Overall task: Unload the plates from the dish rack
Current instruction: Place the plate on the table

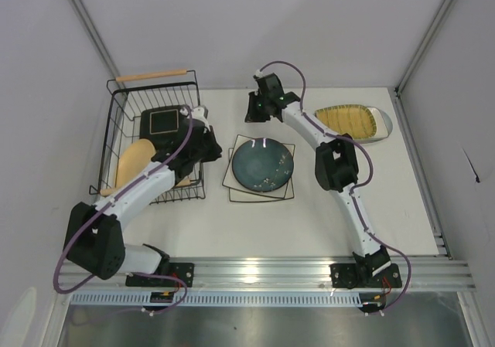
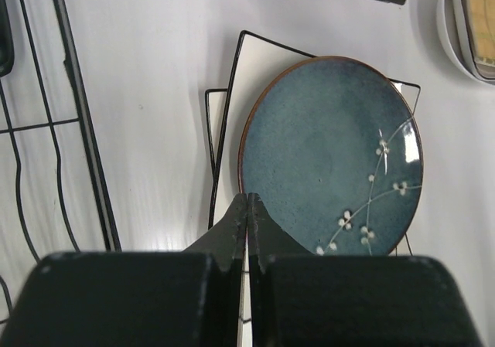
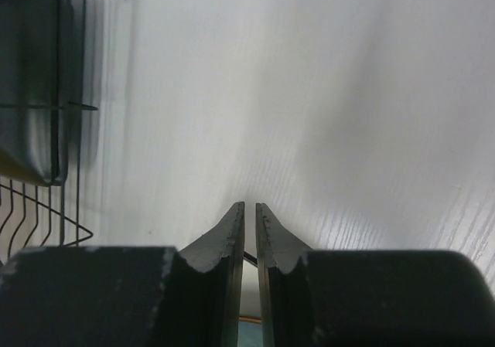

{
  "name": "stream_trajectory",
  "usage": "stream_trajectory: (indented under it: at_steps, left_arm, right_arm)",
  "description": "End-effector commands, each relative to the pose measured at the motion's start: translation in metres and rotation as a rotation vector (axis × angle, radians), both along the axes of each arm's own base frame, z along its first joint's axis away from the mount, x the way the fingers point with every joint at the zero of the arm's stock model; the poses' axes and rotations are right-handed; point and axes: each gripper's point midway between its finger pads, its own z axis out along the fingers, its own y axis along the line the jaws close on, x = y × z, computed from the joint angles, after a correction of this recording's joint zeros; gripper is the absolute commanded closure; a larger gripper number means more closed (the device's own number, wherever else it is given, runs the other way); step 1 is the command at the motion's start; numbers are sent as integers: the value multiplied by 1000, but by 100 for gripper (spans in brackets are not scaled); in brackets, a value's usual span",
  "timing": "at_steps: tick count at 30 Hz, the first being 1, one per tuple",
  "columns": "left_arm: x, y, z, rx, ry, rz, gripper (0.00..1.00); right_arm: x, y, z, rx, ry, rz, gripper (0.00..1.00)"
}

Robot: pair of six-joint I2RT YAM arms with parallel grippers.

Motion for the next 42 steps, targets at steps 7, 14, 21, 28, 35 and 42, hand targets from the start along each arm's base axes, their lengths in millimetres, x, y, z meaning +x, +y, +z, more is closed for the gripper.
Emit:
stream_trajectory:
  at_steps: [7,14,21,28,35,42]
  left_arm:
    - [-26,6,40,-87,-76,7,100]
    - [-35,8,26,-70,-35,-4,100]
    - [-39,9,27,-79,-48,-5,100]
    - [-40,9,26,-73,-45,-6,100]
    - [-41,13,38,-81,-79,4,100]
    - [-44,30,79,-60,-178,54,97]
  right_arm:
    - [-25,24,-28,-23,73,149,83]
    - [-47,38,-36,-28,105,238,84]
    - [-68,39,-38,-44,121,278,85]
    - [-70,44,-30,-47,107,279,86]
    - [-23,24,25,-76,-100,37,85]
    - [-7,-3,100,-84,-297,-109,82]
